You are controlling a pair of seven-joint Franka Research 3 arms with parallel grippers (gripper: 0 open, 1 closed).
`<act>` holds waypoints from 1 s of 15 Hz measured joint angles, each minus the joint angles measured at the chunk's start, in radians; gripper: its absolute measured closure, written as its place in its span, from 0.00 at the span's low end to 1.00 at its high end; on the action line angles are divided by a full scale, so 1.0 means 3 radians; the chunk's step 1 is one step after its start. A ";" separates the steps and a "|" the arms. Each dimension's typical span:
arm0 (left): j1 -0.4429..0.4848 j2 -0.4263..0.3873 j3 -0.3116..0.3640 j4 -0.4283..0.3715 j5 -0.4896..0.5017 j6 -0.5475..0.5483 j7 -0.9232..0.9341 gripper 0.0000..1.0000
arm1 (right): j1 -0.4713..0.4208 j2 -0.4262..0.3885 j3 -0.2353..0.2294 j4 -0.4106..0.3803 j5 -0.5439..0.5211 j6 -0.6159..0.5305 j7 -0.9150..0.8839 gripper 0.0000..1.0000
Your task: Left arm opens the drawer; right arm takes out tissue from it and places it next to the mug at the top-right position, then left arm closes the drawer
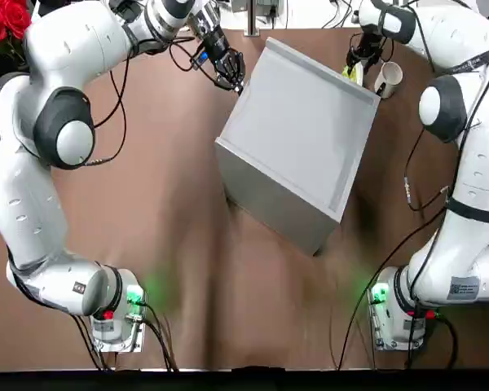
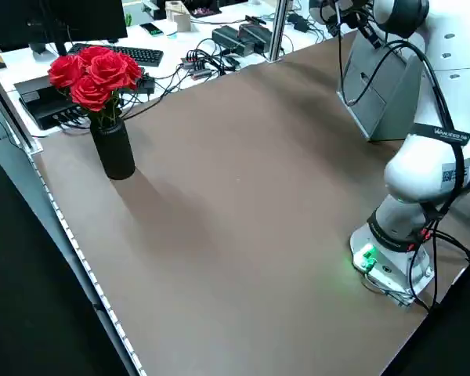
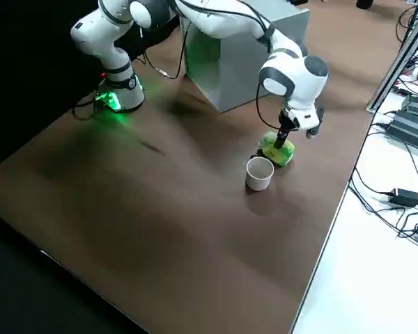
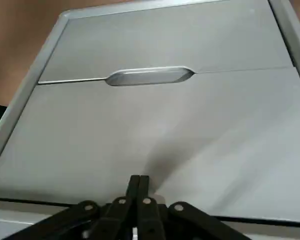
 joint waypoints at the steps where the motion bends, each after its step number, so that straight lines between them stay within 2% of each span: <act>1: 0.0000 0.0001 0.0000 0.0000 -0.0004 0.0000 0.0000 0.99 | 0.0000 -0.0050 0.0000 0.0028 -0.0006 -0.0075 0.0000 0.04; 2: 0.0000 0.0004 0.0001 0.0000 -0.0009 0.0000 0.0000 0.99 | 0.0000 -0.0126 -0.0001 0.0054 -0.0015 -0.0158 -0.0001 0.00; 5: 0.0004 0.0042 0.0006 0.0000 -0.0065 -0.0001 0.0000 0.99 | -0.0029 -0.0484 -0.0025 0.0111 -0.0024 -0.0460 -0.0001 0.00; 6: 0.0007 0.0068 0.0010 0.0001 -0.0098 -0.0001 0.0000 0.99 | -0.0065 -0.0629 -0.0033 0.0117 -0.0024 -0.0558 -0.0001 0.00; 7: 0.0016 0.0127 0.0012 0.0002 -0.0143 -0.0001 0.0000 0.99 | -0.0155 -0.0928 -0.0039 0.0127 -0.0025 -0.0712 -0.0001 0.00; 11: 0.0017 0.0190 0.0014 0.0017 -0.0157 0.0000 0.0004 0.99 | -0.0342 -0.1569 -0.0045 0.0140 -0.0025 -0.1260 -0.0001 0.00; 13: 0.0016 0.0202 0.0014 0.0020 -0.0157 0.0000 0.0004 0.99 | -0.0388 -0.1853 -0.0050 0.0132 -0.0043 -0.1465 -0.0001 0.00; 15: 0.0014 0.0207 0.0014 0.0021 -0.0157 0.0001 0.0005 0.99 | -0.0397 -0.2051 -0.0051 0.0054 -0.0077 -0.1511 -0.0001 0.00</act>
